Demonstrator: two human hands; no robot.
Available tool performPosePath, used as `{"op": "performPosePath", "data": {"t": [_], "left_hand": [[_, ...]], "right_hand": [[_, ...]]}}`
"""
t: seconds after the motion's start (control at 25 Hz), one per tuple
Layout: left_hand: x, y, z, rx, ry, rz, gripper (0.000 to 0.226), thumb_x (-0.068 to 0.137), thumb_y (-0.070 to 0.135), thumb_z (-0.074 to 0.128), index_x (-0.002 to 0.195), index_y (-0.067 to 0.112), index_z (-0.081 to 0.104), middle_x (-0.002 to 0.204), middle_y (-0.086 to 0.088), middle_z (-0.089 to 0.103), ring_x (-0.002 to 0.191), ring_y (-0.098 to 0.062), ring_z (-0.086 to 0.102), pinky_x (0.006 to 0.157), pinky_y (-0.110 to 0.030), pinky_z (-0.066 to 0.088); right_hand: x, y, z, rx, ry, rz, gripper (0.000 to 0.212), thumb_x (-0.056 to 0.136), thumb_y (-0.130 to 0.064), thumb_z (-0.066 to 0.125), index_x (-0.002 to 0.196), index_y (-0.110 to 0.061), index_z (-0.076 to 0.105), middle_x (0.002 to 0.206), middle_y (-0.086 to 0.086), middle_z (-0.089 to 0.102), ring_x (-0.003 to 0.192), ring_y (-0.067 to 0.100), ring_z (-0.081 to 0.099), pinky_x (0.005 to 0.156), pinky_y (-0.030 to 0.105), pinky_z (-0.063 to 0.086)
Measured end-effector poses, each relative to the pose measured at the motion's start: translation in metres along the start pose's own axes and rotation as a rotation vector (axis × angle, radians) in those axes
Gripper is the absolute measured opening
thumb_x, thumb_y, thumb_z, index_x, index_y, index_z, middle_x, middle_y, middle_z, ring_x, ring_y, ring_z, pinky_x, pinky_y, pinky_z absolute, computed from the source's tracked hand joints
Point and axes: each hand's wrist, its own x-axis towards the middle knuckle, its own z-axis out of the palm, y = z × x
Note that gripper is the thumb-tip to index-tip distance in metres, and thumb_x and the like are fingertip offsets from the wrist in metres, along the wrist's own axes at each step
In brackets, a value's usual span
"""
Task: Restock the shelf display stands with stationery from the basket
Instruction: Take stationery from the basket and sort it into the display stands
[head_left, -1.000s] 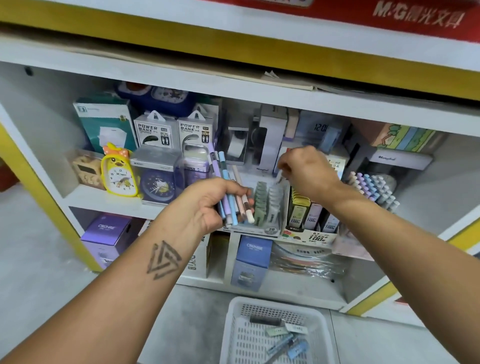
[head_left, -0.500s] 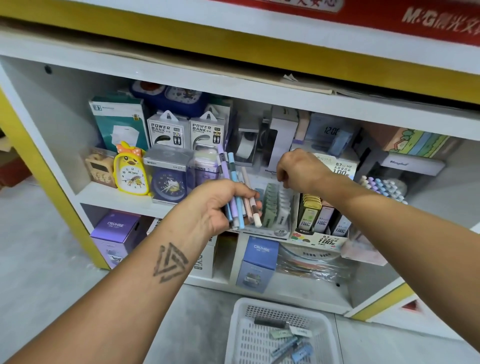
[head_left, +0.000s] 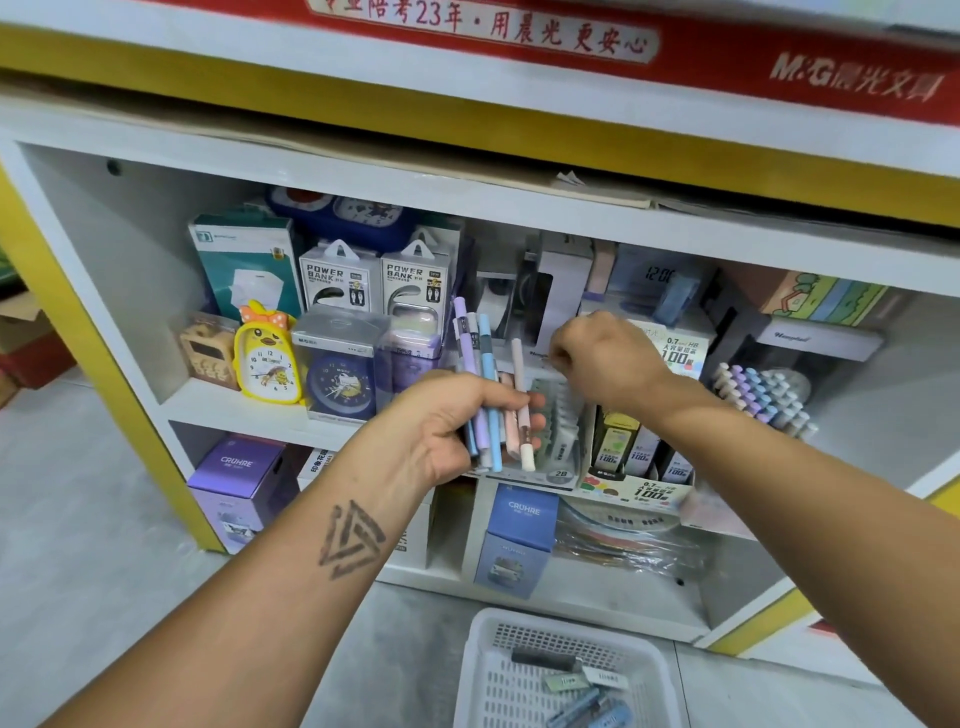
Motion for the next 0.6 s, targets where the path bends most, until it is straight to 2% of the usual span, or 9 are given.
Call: {"op": "performPosePath", "data": {"t": [0.04, 0.12, 0.2, 0.24, 0.32, 0.4, 0.48, 0.56, 0.6], "left_hand": [[0.000, -0.001, 0.003, -0.002, -0.007, 0.011, 0.029, 0.088, -0.012, 0.056, 0.117, -0.010, 0.058, 0.091, -0.021, 0.073, 0.068, -0.028, 0.073, 0.057, -0.042, 0.061], [0.002, -0.004, 0.011, -0.008, -0.004, 0.041, 0.037, 0.086, -0.013, 0.058, 0.123, -0.011, 0.056, 0.096, -0.024, 0.072, 0.073, -0.032, 0.073, 0.057, -0.042, 0.061], [0.007, -0.007, 0.018, -0.021, 0.027, 0.088, 0.039, 0.083, -0.014, 0.061, 0.122, -0.012, 0.057, 0.105, -0.028, 0.070, 0.087, -0.038, 0.073, 0.066, -0.048, 0.061], [0.010, -0.010, 0.024, -0.030, 0.040, 0.107, 0.038, 0.081, -0.014, 0.062, 0.119, -0.014, 0.058, 0.107, -0.029, 0.070, 0.093, -0.040, 0.071, 0.073, -0.053, 0.060], [0.014, -0.016, 0.041, -0.044, 0.045, 0.130, 0.033, 0.081, -0.013, 0.063, 0.114, -0.014, 0.062, 0.108, -0.030, 0.069, 0.096, -0.042, 0.070, 0.077, -0.059, 0.057], [0.018, -0.022, 0.058, -0.055, 0.032, 0.150, 0.034, 0.081, -0.011, 0.063, 0.116, -0.012, 0.062, 0.106, -0.028, 0.070, 0.090, -0.039, 0.072, 0.065, -0.053, 0.060], [0.023, -0.027, 0.073, -0.070, 0.033, 0.170, 0.042, 0.079, -0.012, 0.065, 0.120, -0.012, 0.058, 0.102, -0.025, 0.072, 0.079, -0.035, 0.074, 0.056, -0.044, 0.059], [0.026, -0.033, 0.084, -0.065, 0.011, 0.152, 0.044, 0.077, -0.012, 0.066, 0.119, -0.013, 0.056, 0.098, -0.025, 0.072, 0.076, -0.034, 0.074, 0.055, -0.040, 0.058], [0.026, -0.037, 0.090, -0.058, -0.012, 0.133, 0.035, 0.080, -0.011, 0.064, 0.114, -0.013, 0.057, 0.096, -0.024, 0.073, 0.077, -0.034, 0.074, 0.056, -0.039, 0.059]], "right_hand": [[-0.008, 0.001, -0.007, 0.311, 0.022, 0.104, 0.009, 0.093, -0.012, 0.062, 0.087, -0.012, 0.069, 0.083, 0.006, 0.071, 0.078, 0.026, 0.070, 0.066, 0.033, 0.054], [-0.035, 0.000, -0.022, 0.968, -0.126, 0.315, 0.018, 0.093, -0.029, 0.069, 0.093, -0.011, 0.068, 0.076, 0.012, 0.075, 0.065, 0.024, 0.073, 0.058, 0.033, 0.057], [-0.063, -0.004, -0.026, 1.246, -0.355, 0.371, 0.041, 0.083, -0.039, 0.078, 0.103, -0.008, 0.059, 0.081, 0.021, 0.075, 0.066, 0.031, 0.073, 0.055, 0.031, 0.057], [-0.077, -0.006, -0.026, 1.294, -0.433, 0.359, 0.047, 0.078, -0.034, 0.082, 0.106, -0.008, 0.055, 0.084, 0.023, 0.074, 0.068, 0.033, 0.074, 0.057, 0.032, 0.059], [-0.096, -0.003, -0.023, 1.374, -0.435, 0.326, 0.047, 0.077, -0.012, 0.083, 0.108, -0.005, 0.049, 0.084, 0.025, 0.074, 0.069, 0.034, 0.073, 0.060, 0.033, 0.061], [-0.108, 0.009, -0.026, 1.419, -0.313, 0.344, 0.041, 0.079, 0.002, 0.078, 0.109, -0.001, 0.050, 0.077, 0.022, 0.073, 0.061, 0.030, 0.070, 0.055, 0.030, 0.059], [-0.119, 0.028, -0.034, 1.352, -0.181, 0.354, 0.032, 0.082, 0.005, 0.075, 0.106, 0.001, 0.055, 0.073, 0.020, 0.073, 0.055, 0.026, 0.067, 0.052, 0.028, 0.056], [-0.131, 0.055, -0.044, 1.198, -0.001, 0.387, 0.015, 0.085, 0.001, 0.073, 0.097, -0.003, 0.066, 0.066, 0.009, 0.072, 0.052, 0.020, 0.064, 0.050, 0.027, 0.051], [-0.138, 0.070, -0.049, 1.141, 0.105, 0.407, 0.009, 0.086, -0.001, 0.073, 0.092, -0.007, 0.071, 0.062, 0.003, 0.069, 0.051, 0.017, 0.060, 0.049, 0.025, 0.048]]}}
